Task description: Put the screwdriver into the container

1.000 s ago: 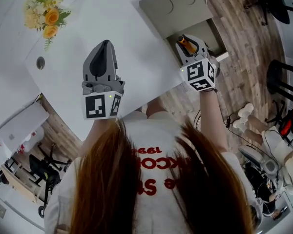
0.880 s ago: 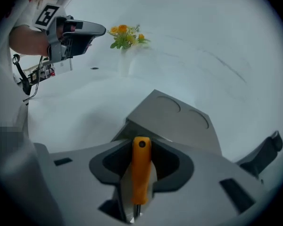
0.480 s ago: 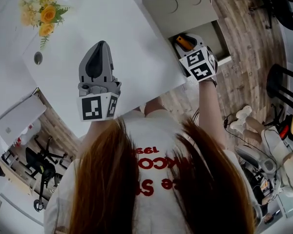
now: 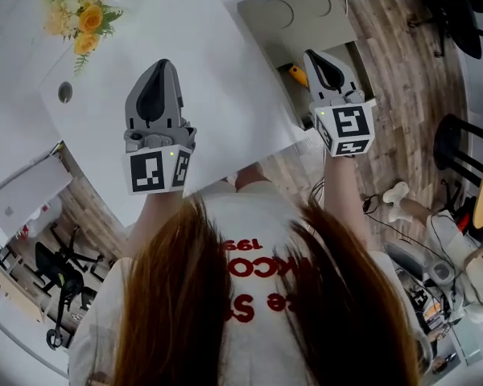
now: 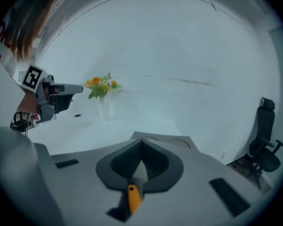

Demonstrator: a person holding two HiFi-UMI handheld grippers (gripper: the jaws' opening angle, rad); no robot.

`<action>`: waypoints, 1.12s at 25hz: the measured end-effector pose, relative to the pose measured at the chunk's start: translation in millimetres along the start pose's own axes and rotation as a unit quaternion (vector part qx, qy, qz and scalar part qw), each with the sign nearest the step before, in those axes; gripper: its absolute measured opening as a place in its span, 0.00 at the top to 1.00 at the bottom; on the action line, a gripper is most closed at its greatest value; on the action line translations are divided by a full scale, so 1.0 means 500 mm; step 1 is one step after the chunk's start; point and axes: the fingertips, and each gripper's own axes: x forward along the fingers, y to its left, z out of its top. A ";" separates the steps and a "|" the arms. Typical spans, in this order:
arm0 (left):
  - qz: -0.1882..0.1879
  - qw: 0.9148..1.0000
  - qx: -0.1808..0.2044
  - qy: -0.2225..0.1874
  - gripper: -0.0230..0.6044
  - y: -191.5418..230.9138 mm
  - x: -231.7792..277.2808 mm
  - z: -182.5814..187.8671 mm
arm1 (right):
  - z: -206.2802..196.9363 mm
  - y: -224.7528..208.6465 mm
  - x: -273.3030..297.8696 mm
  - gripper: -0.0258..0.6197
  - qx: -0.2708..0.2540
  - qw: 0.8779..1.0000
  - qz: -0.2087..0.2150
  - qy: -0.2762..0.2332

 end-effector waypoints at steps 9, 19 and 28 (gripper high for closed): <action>0.021 0.999 0.008 -0.040 0.95 0.039 -0.017 0.059 | 0.171 0.012 -0.043 0.96 -0.019 0.992 -0.029 -0.123; 0.096 0.991 0.018 -0.093 0.95 0.153 -0.114 0.150 | 0.361 0.116 -0.069 0.96 -0.029 0.973 0.005 -0.231; 0.194 0.973 0.038 -0.118 0.95 0.267 -0.252 0.176 | 0.431 0.278 -0.007 0.96 -0.026 0.959 0.106 -0.261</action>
